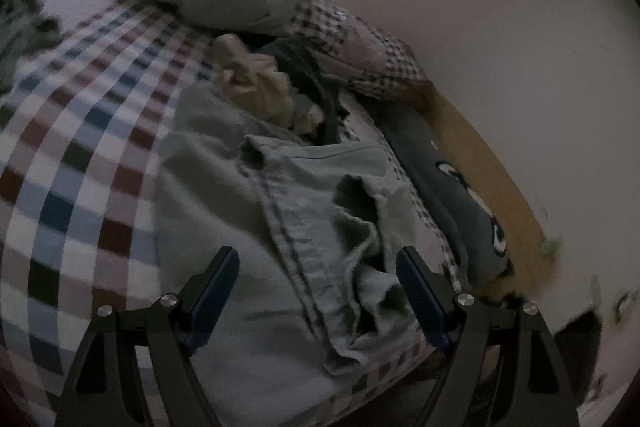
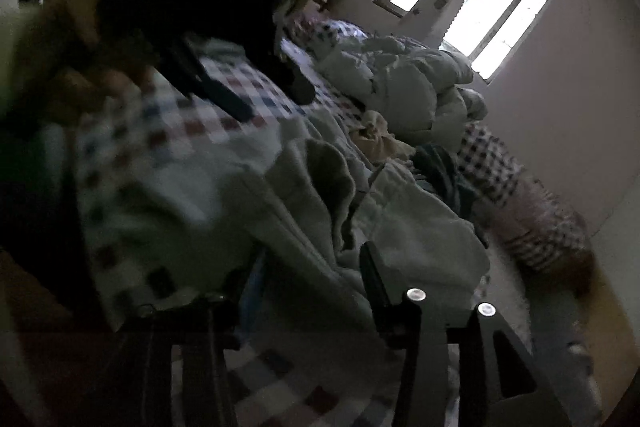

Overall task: Fold clothes
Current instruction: 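Lay the lifted fabric down and grasp the cuff with the left gripper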

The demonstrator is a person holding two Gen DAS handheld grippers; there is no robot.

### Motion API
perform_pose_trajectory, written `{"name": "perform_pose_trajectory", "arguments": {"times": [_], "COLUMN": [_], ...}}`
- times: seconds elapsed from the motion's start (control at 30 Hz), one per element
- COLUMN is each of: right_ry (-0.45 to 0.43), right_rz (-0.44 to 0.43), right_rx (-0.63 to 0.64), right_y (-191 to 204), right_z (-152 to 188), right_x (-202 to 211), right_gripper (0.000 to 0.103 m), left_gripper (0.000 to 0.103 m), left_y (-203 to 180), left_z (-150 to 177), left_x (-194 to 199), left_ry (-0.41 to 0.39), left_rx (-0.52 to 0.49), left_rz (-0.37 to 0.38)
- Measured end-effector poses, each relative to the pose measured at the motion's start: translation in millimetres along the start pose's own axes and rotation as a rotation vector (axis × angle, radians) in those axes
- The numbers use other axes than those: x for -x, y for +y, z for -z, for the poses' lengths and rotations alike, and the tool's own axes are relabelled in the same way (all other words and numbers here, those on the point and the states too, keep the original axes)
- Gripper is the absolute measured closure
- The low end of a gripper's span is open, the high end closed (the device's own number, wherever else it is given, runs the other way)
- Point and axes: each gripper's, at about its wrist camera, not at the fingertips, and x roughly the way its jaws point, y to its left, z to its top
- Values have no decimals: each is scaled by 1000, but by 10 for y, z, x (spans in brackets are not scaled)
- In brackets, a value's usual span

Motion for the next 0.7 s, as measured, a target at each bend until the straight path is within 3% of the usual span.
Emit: {"name": "perform_pose_trajectory", "arguments": {"times": [0.03, 0.17, 0.23, 0.27, 0.33, 0.43, 0.53, 0.7], "right_ry": [-5, 31, 68, 99, 186, 287, 249, 157], "right_rz": [6, 2, -85, -148, -217, -302, -372, -377], "right_rx": [-22, -220, -391, -483, -576, -682, -762, -810], "right_y": [-52, -465, -776, -923, -1066, -1169, -1275, -1446], "right_z": [-5, 9, 51, 104, 204, 329, 363, 290], "right_x": [69, 80, -89, -226, -481, -790, -852, -816], "right_gripper": [36, 35, 38, 42, 73, 74, 74, 74], "left_gripper": [19, 19, 19, 19, 19, 19, 19, 19], "left_y": [-34, -172, -195, -186, -170, -145, -120, -23], "left_z": [-11, -55, -108, -147, -225, -342, -459, -635], "left_x": [-7, -36, -113, -179, -310, -506, -702, -1045], "left_ry": [0, -2, 16, 34, 69, 123, 176, 247], "left_rx": [-14, -71, -72, -60, -37, -1, 34, 121], "left_rz": [5, 27, 42, 52, 71, 100, 129, 194]}}
